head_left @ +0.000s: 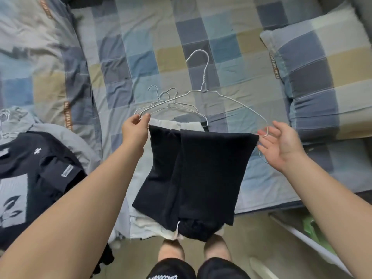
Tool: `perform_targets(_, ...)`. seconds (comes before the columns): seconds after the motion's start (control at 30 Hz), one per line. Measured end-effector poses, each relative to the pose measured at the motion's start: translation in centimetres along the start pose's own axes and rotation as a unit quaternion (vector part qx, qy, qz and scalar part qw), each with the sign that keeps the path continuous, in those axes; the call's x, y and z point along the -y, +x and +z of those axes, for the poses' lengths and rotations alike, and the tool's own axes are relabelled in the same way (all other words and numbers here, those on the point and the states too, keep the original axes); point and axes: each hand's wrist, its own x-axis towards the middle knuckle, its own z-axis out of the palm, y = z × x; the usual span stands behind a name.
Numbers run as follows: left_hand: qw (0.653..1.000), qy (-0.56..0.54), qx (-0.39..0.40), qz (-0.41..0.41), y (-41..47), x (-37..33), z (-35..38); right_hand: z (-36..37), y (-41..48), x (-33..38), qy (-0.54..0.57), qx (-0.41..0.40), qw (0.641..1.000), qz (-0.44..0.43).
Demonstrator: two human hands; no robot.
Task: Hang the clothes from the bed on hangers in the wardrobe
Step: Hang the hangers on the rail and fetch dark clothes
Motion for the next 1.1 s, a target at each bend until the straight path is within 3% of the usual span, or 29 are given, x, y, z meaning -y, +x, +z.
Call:
perform_targets(0.3, 0.992, -0.073, 0.028, 0.100, -12.7, -5.6, -6.5, -4.7, -17.7, 1.0, 0.072, 0.012, 0.988, -0.133)
perform_targets(0.57, 0.964, -0.087, 0.157, 0.195, -19.2, -10.8, -8.5, -8.2, -28.6, -3.8, 0.100, -0.139, 0.946, -0.273)
perform_targets(0.8, 0.916, -0.033, 0.278, 0.288, -25.1, -13.1, -7.2, -12.5, -36.9, -9.9, 0.108, -0.259, 0.901, -0.331)
perform_targets(1.1, 0.833, 0.029, 0.441, 0.333, -36.8, -11.2, -2.0, -20.6, -50.6, -16.9, -0.051, -0.437, 0.811, -0.385)
